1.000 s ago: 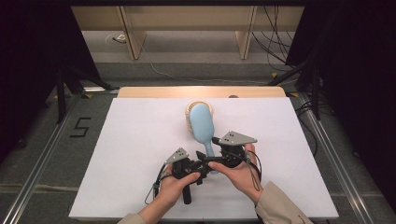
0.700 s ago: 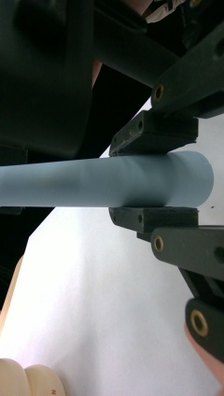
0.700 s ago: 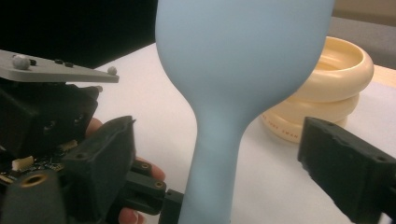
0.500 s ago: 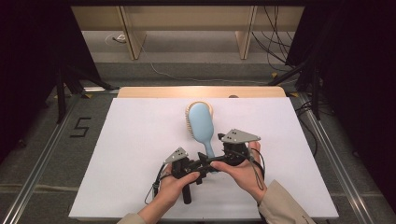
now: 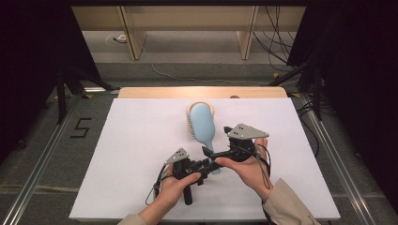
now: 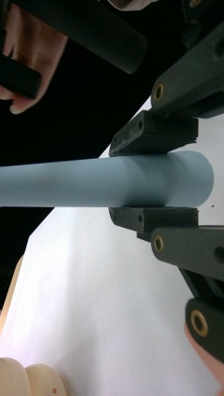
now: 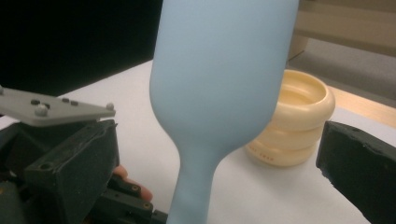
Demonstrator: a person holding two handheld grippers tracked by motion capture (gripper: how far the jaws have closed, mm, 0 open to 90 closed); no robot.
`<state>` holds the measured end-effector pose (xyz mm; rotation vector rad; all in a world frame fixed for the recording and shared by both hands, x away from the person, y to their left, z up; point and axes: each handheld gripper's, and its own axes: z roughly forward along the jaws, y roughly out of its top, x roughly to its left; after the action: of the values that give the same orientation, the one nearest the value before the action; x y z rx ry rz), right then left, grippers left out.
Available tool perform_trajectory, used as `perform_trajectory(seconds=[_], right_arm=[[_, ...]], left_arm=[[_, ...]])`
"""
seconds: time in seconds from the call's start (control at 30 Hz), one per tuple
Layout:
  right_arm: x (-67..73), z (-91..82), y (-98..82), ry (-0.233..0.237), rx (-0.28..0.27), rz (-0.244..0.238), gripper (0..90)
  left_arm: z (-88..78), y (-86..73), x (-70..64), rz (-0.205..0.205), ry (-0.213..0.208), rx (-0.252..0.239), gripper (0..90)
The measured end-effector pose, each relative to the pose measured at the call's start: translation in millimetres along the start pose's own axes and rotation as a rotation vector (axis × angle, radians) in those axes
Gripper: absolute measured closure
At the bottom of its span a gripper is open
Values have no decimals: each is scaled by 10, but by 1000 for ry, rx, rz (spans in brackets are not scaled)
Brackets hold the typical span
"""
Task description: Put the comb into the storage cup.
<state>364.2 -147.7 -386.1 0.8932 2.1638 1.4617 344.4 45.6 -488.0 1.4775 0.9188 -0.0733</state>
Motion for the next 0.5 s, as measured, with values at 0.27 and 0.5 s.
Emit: perform_trajectory(seconds=[0.27, 0.5], right_arm=[[-28, -26, 123, -5, -31, -3, 2], [-26, 23, 265, 4, -54, 1, 2]], left_arm=[[-1, 6, -6, -5, -4, -4, 649], [-3, 11, -10, -3, -6, -5, 649]])
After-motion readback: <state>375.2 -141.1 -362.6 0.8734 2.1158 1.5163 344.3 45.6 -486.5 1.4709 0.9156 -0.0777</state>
